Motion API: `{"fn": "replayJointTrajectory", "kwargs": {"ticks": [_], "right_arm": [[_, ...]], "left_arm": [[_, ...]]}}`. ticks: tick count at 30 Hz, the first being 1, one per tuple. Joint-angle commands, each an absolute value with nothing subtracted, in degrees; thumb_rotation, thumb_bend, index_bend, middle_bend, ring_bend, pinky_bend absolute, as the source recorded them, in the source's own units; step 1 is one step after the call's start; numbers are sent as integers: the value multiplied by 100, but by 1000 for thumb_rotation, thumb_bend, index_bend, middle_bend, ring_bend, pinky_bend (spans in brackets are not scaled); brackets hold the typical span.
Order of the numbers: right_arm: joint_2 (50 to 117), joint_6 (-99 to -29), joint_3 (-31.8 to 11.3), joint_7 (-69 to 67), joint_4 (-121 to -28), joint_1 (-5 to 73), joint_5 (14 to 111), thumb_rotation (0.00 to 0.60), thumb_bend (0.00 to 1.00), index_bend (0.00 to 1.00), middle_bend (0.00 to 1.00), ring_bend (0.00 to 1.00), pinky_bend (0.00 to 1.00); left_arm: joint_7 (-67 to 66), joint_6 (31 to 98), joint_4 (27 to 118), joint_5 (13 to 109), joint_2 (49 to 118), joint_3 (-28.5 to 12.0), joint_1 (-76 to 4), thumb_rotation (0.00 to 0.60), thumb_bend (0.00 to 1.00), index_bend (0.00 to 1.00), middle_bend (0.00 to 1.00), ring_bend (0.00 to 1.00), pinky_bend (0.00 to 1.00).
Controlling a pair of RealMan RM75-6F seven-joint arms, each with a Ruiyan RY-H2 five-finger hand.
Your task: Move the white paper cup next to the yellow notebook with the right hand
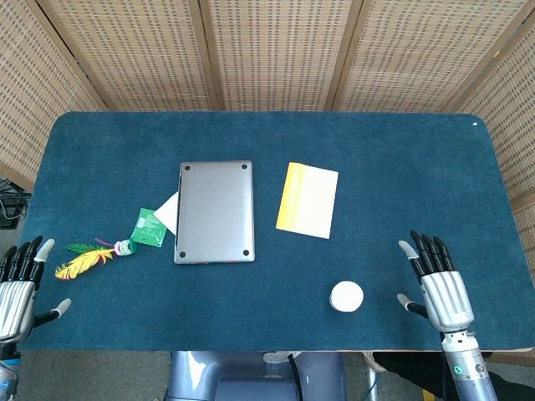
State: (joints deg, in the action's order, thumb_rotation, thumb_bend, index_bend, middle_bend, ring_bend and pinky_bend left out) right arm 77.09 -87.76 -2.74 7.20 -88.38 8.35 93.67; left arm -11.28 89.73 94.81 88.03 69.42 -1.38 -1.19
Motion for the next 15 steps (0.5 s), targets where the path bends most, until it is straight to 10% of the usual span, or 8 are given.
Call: {"fn": "replayJointTrajectory", "kwargs": {"ticks": [1, 15], "right_arm": [[7708, -8776, -268, 719, -8839, 833, 9372, 600, 185, 0, 0, 0, 0], [7665, -8727, -229, 682, -8913, 839, 9394, 600, 184, 0, 0, 0, 0]], "left_arm": [[-1126, 8980, 9484, 8806, 6940, -140, -118, 600, 152, 0, 0, 0, 0], [-1138, 8957, 9483, 8810, 6948, -133, -129, 600, 153, 0, 0, 0, 0]]}}
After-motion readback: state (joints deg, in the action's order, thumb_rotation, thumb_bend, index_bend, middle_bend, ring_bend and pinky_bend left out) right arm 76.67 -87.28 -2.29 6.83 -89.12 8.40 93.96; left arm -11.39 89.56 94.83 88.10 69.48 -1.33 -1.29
